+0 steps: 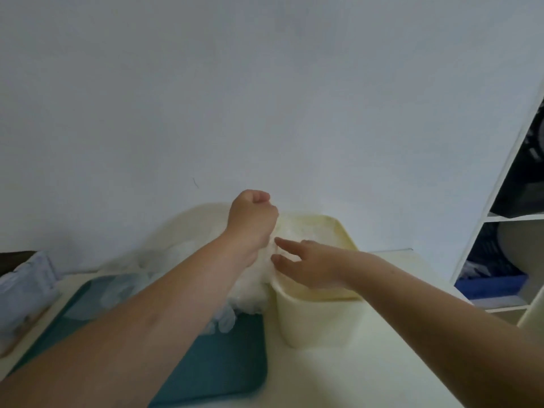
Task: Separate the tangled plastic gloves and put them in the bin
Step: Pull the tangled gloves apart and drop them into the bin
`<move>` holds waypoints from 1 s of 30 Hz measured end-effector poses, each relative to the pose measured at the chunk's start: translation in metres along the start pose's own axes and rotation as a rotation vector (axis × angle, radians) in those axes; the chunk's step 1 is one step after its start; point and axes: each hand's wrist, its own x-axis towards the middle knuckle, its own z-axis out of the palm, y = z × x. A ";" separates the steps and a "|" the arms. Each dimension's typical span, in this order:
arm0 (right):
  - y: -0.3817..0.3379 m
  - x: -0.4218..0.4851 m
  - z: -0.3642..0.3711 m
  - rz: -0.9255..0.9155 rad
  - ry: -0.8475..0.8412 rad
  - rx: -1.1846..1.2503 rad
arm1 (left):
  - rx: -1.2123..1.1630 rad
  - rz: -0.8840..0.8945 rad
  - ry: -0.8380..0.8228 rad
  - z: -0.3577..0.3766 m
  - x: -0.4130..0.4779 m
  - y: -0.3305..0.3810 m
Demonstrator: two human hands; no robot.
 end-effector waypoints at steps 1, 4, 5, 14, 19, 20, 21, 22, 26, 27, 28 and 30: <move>-0.001 0.006 0.000 0.005 -0.016 0.011 | 0.001 0.011 0.012 -0.008 -0.003 0.001; 0.000 0.013 -0.004 -0.018 -0.097 -0.016 | 0.017 0.027 -0.003 -0.027 -0.011 -0.003; 0.000 0.012 -0.004 -0.010 -0.127 -0.068 | 0.022 0.032 -0.013 -0.033 -0.014 -0.005; -0.018 -0.008 0.005 0.076 -0.201 -0.376 | 0.146 0.058 -0.080 -0.069 -0.040 -0.025; -0.061 -0.032 -0.024 0.098 -0.066 -0.515 | 0.191 0.143 -0.012 -0.105 -0.056 -0.035; -0.074 -0.038 -0.026 0.067 -0.013 -0.516 | 0.196 0.164 0.022 -0.113 -0.059 -0.037; -0.088 -0.043 -0.027 0.024 0.049 -0.505 | 0.198 0.177 0.056 -0.122 -0.061 -0.039; -0.101 -0.047 -0.025 -0.024 0.116 -0.493 | 0.193 0.184 0.097 -0.132 -0.062 -0.040; -0.143 -0.033 0.007 -0.254 0.228 -0.280 | 0.260 0.158 0.219 -0.182 -0.059 -0.055; -0.151 -0.025 0.020 -0.321 0.203 -0.179 | 0.343 0.132 0.200 -0.196 -0.057 -0.062; -0.154 -0.017 0.034 -0.376 0.186 -0.098 | 0.440 0.102 0.152 -0.207 -0.056 -0.071; -0.163 0.003 0.066 -0.451 0.173 -0.030 | 0.697 0.049 0.051 -0.230 -0.053 -0.092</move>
